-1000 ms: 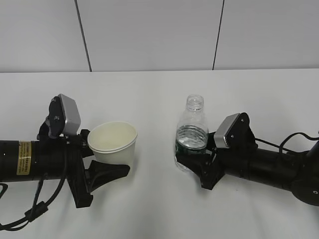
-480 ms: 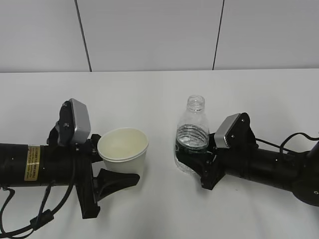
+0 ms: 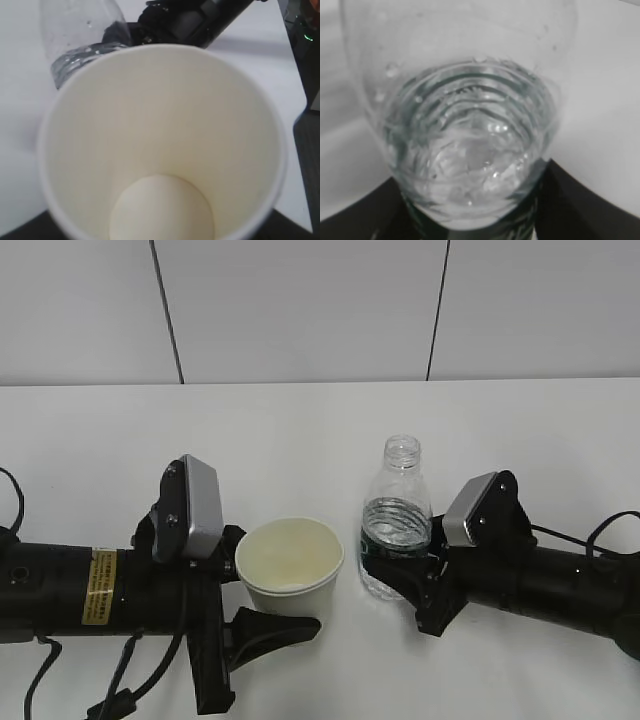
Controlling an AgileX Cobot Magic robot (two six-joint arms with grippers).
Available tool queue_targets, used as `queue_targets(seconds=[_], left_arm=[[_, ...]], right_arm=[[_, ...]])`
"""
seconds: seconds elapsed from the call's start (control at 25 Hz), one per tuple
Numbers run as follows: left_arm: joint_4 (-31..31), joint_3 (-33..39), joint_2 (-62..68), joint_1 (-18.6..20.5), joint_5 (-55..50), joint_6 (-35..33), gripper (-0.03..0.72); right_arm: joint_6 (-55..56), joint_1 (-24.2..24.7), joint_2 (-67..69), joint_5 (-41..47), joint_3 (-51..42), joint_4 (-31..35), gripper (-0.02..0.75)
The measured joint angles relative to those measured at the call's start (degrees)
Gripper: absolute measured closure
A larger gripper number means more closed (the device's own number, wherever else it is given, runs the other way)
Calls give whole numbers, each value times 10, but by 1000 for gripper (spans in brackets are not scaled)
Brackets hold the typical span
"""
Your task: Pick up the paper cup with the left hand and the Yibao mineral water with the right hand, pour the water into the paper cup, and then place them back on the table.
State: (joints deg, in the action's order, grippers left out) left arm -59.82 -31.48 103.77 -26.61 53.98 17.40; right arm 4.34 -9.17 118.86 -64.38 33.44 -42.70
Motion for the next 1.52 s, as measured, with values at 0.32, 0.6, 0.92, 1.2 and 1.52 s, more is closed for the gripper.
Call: queue_targets(seconds=[0.32, 0.6, 0.92, 1.2, 1.52], left_arm=[[23, 0, 27, 0, 23, -4, 255], [21, -1, 45, -8, 51, -39, 255], [3, -42, 46, -39, 15, -45, 255], [2, -47, 46, -39, 11, -45, 255], [-5, -47, 46, -39, -14, -45, 255]], right_arm=[[0, 0, -38, 1, -11, -1, 323], [-5, 0, -60, 1, -13, -1, 323], [-43, 0, -60, 1, -14, -1, 323], [-100, 0, -66, 1, -14, 11, 323], [-178, 0, -66, 1, -14, 28, 323]])
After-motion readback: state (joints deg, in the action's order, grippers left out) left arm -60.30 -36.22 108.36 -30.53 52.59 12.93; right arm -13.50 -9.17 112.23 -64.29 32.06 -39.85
